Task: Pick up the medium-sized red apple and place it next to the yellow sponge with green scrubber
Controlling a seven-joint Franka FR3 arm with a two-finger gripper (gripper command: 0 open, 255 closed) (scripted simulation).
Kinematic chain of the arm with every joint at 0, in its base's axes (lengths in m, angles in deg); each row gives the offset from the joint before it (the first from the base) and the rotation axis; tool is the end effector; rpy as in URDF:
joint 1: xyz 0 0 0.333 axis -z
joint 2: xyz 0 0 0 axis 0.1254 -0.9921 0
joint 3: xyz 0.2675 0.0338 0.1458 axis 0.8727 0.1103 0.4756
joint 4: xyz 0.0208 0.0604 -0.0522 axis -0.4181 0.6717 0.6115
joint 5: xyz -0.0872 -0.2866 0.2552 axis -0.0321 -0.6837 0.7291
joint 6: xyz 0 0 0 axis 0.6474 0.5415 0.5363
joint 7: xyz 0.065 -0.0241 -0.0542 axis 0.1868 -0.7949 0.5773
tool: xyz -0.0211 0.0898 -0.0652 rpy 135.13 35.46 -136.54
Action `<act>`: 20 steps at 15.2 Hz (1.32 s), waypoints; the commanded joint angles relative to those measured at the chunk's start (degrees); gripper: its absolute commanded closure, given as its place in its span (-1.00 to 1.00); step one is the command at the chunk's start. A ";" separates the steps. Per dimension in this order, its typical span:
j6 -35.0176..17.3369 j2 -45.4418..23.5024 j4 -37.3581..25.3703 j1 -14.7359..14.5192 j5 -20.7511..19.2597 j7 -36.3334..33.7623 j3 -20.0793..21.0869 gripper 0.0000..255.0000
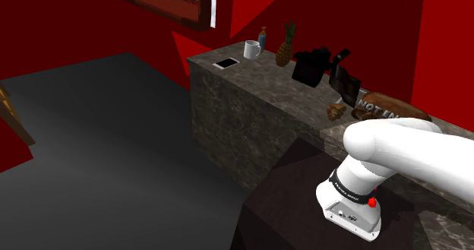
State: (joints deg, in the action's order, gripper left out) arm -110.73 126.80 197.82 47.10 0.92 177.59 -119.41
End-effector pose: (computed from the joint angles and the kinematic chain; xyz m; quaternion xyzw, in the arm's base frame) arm -0.3782 -0.3582 0.4006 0.9991 -0.0280 -0.0249 0.0211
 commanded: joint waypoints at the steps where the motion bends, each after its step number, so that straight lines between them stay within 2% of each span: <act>1: -0.05 0.01 -0.02 -0.05 -0.05 -0.01 -0.07 1.00; 4: -0.05 0.01 -0.02 -0.05 -0.05 -0.01 -0.07 1.00; 5: -0.05 0.01 -0.02 -0.05 -0.05 -0.01 -0.07 -1.00; 10: -0.05 0.01 -0.02 -0.05 -0.05 -0.01 -0.07 -1.00; 14: 4.34 -1.87 -3.64 0.01 4.01 1.20 4.85 -1.00; 20: 4.35 -1.86 -3.64 0.01 4.01 1.20 4.85 -1.00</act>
State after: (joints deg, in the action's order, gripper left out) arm -106.40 124.94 194.17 47.10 4.91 178.80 -114.58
